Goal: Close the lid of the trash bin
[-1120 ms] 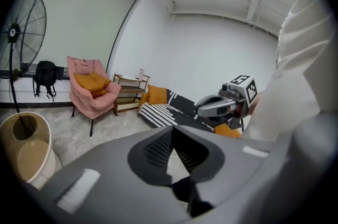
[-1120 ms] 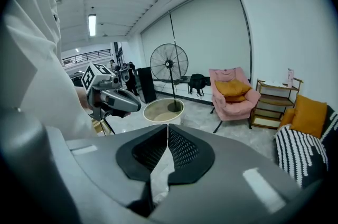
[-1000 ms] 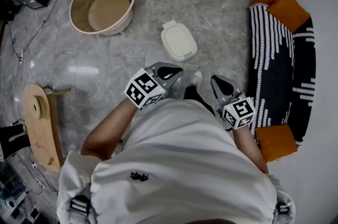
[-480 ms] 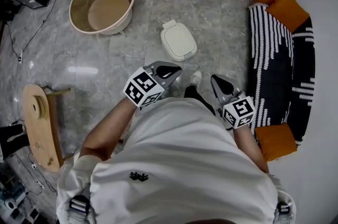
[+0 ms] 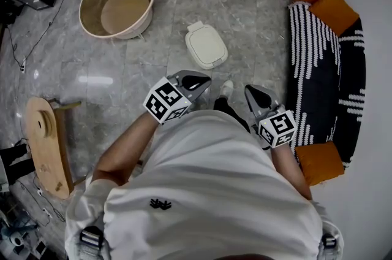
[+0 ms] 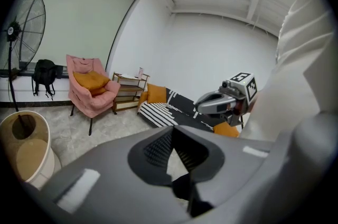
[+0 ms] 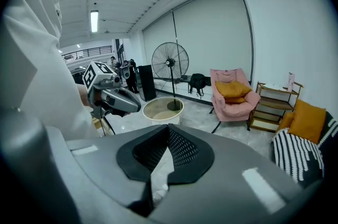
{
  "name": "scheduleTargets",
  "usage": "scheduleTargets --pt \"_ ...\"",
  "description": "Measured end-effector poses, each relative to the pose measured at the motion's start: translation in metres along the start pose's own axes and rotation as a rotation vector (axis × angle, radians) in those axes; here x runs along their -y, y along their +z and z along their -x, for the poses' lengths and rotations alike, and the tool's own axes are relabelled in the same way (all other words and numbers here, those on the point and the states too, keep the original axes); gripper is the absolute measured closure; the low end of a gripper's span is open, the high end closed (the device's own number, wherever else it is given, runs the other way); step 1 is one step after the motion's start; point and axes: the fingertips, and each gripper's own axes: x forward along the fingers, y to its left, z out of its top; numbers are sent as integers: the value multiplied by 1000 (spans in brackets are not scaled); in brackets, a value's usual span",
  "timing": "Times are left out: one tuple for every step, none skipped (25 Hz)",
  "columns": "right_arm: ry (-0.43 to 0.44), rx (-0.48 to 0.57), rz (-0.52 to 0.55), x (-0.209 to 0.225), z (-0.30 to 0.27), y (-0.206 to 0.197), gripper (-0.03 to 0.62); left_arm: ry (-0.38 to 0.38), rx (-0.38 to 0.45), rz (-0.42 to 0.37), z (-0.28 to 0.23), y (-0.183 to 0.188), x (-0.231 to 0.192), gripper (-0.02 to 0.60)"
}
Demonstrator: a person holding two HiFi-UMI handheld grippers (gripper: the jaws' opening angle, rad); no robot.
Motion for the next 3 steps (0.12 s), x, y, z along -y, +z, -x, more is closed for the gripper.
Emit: scheduleTargets --pt "0 -1 0 1 0 0 591 -1 -1 -1 -1 0 0 525" --pt "-1 -2 -1 2 -1 -1 591 -2 -2 -2 -3 1 -1 525" --pt "-1 -3 -1 4 -1 -1 591 -2 -3 -3 -4 1 -1 525"
